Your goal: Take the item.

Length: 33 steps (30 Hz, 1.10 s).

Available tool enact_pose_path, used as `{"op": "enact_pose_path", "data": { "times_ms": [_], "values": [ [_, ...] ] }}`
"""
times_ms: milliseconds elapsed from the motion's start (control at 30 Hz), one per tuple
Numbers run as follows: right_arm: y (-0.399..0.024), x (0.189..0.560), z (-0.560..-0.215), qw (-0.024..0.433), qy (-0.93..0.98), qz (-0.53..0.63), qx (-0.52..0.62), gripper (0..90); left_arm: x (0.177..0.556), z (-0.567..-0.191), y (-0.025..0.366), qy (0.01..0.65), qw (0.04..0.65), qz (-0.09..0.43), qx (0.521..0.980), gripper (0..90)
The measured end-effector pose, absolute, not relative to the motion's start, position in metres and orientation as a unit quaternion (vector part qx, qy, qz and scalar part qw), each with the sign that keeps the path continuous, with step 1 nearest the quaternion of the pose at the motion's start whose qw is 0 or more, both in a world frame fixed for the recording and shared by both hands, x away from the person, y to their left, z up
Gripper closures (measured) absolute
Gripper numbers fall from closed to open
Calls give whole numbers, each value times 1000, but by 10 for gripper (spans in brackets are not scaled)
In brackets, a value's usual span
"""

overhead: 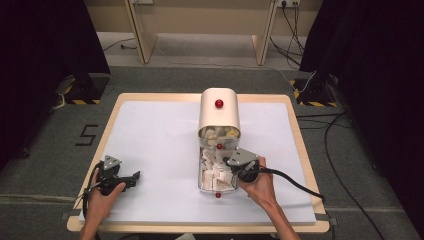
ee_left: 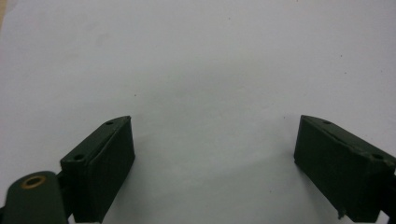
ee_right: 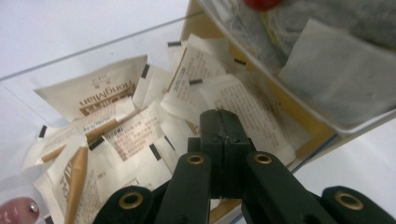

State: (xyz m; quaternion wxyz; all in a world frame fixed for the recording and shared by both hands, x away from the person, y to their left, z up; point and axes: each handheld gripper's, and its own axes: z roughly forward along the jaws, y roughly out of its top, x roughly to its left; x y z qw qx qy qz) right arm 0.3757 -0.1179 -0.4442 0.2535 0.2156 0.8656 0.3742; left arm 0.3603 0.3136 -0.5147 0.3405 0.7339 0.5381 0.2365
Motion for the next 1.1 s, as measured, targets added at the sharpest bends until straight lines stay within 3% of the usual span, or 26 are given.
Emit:
{"op": "enact_pose_path", "data": {
  "times_ms": [67, 133, 333, 633, 867, 933, 1100],
  "values": [
    [-118, 375, -443, 252, 865, 377, 217, 900, 360, -515, 314, 538, 341, 236, 734, 114],
    [-117, 374, -441, 232, 862, 392, 223, 819, 360, -515, 314, 538, 341, 236, 734, 114],
    [-118, 364, -436, 201, 862, 411, 219, 749, 360, -515, 314, 538, 341, 236, 734, 114],
    [-127, 340, -435, 149, 861, 436, 216, 708, 360, -515, 314, 538, 341, 237, 734, 114],
    [-123, 338, -444, 129, 876, 414, 210, 725, 360, -515, 314, 538, 341, 236, 734, 115],
    [-121, 340, -450, 121, 882, 406, 209, 810, 360, -515, 314, 538, 341, 236, 734, 115],
    [-122, 341, -449, 117, 881, 411, 205, 885, 360, -515, 314, 538, 341, 236, 734, 115]
  ]
}}
